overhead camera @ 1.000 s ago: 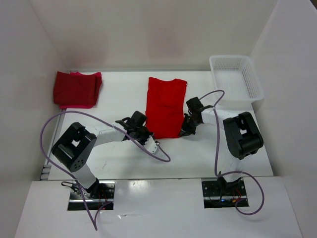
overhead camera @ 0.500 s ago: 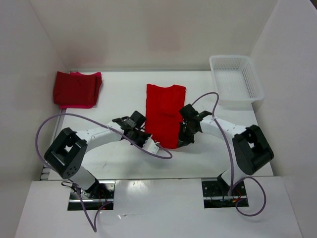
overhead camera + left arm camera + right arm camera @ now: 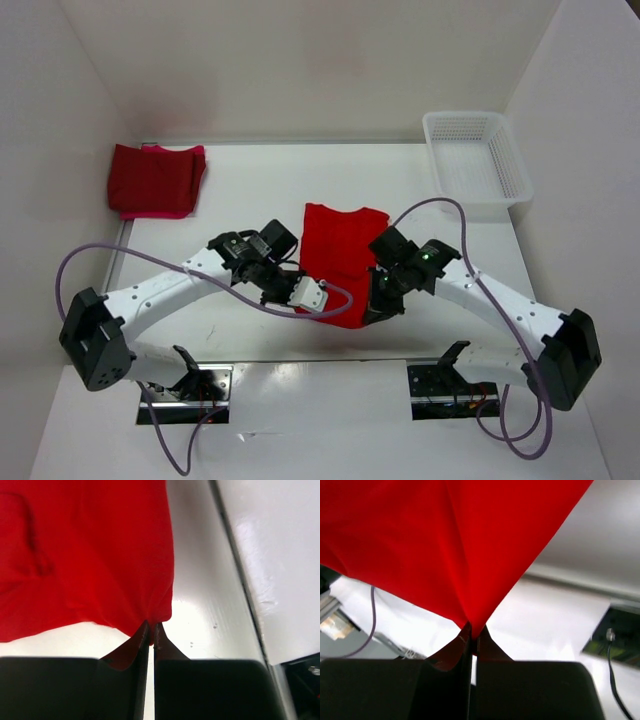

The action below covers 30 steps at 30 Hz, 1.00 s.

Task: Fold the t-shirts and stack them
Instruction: Fold the long partially folded tshirt into a neat square

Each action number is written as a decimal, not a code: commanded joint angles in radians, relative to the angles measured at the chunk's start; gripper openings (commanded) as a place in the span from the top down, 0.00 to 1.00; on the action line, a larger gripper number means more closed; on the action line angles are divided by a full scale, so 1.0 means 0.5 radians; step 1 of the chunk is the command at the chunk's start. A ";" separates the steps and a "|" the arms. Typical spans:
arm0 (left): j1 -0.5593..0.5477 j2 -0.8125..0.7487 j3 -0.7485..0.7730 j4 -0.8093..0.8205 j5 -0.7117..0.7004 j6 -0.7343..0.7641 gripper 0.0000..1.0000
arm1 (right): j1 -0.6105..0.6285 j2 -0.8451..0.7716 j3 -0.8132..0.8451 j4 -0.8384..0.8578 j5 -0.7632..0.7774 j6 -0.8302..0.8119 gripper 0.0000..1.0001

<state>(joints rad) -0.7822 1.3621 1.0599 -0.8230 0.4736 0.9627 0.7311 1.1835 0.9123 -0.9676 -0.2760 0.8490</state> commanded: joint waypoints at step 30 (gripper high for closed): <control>0.509 0.512 0.712 0.725 0.062 -0.609 0.96 | -0.953 0.388 0.259 0.309 -0.598 -0.557 1.00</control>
<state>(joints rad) -0.5484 1.5990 1.3666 -0.5842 0.5179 0.7235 0.2810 1.3792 1.0393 -0.8783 -0.5247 0.6064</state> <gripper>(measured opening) 0.074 0.018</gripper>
